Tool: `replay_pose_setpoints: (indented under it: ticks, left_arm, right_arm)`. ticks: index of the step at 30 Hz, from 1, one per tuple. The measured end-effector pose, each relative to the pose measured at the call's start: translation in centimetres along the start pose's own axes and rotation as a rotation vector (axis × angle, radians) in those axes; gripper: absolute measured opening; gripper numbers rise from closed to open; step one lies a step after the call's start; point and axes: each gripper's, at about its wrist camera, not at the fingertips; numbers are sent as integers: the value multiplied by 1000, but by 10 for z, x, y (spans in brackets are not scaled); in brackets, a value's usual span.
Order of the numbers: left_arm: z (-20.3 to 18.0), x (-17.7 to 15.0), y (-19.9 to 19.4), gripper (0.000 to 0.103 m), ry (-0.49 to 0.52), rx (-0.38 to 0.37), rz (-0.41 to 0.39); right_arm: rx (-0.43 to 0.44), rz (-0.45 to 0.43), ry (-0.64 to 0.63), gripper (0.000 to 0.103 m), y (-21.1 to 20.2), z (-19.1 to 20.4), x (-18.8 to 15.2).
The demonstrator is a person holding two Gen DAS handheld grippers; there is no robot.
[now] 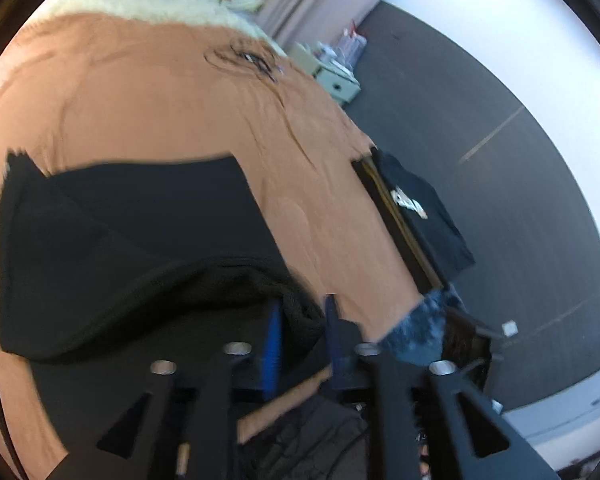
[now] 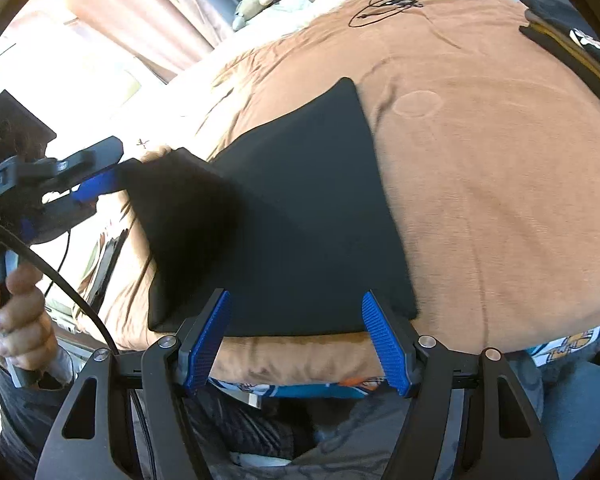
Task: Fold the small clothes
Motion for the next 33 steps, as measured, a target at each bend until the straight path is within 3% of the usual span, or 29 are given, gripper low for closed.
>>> replay_pose_setpoints:
  ticks: [1, 3, 4, 13, 19, 22, 28, 31, 32, 33]
  left_arm:
    - [0, 0, 1, 54, 0, -11, 2]
    - [3, -4, -4, 68, 10, 6, -17]
    - [8, -6, -9, 69, 15, 26, -33]
    - [70, -25, -43, 69, -81, 153, -59]
    - [119, -53, -59, 69, -166, 234, -39]
    - [141, -66, -60, 69, -202, 269, -17]
    - [167, -85, -53, 69, -264, 264, 17]
    - [169, -91, -44, 69, -261, 251, 30]
    - [169, -93, -40, 69, -261, 249, 35]
    - [170, -95, -36, 68, -266, 248, 47]
  right_arm:
    - [-1, 1, -3, 67, -1, -2, 2]
    - [-2, 4, -10, 67, -2, -3, 6]
    - [-4, 5, -13, 66, 3, -3, 8]
    - [-67, 57, -135, 66, 34, 23, 25]
    - [-209, 115, -290, 66, 72, 52, 34]
    - [-235, 132, -331, 66, 86, 61, 40]
    - [-322, 170, -459, 66, 117, 88, 47]
    - [-322, 168, -476, 66, 124, 96, 53]
    - [-310, 167, -472, 65, 127, 98, 57]
    - [-303, 169, -470, 55, 129, 98, 59]
Point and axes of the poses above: each gripper's, at about its wrist camera, not at the fingertips, and y roughly the way its jaws point, z to its left, x to its top, and after that the axes turned 1 degree about z, right-handed
